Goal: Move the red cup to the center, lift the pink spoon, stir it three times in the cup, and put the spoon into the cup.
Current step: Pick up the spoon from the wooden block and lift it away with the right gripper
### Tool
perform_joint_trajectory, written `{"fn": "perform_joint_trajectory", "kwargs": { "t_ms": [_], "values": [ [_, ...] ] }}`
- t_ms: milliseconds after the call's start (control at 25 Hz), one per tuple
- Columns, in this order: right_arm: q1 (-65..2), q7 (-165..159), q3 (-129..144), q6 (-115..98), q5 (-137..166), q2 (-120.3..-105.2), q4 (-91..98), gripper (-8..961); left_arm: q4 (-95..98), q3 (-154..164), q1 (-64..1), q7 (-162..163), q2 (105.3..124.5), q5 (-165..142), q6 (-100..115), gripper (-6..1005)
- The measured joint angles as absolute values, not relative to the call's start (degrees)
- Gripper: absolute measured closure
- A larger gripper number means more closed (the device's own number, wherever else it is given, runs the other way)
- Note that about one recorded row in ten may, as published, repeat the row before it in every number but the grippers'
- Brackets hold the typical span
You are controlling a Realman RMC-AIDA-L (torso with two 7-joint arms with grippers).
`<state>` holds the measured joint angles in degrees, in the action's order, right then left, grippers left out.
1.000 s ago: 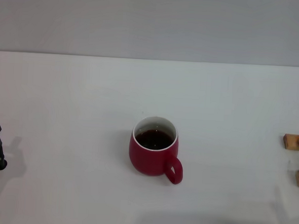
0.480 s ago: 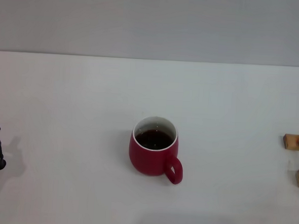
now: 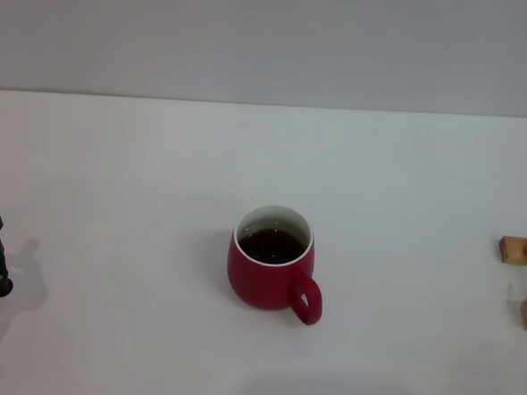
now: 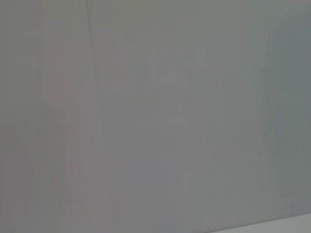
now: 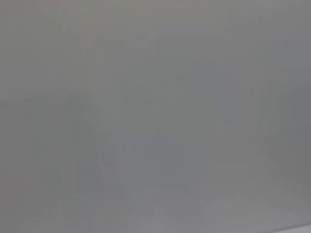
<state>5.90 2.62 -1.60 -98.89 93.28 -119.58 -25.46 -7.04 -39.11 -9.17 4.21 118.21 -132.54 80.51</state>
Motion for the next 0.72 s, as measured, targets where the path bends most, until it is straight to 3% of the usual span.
{"fn": "perform_joint_trajectory", "kwargs": {
  "t_ms": [720],
  "values": [
    [4.55,2.46,-2.01,-93.57,89.37,-119.45,-25.22,196,-6.76,-39.11,-9.41,4.22,118.21,-132.54,80.41,1001]
  ]
}}
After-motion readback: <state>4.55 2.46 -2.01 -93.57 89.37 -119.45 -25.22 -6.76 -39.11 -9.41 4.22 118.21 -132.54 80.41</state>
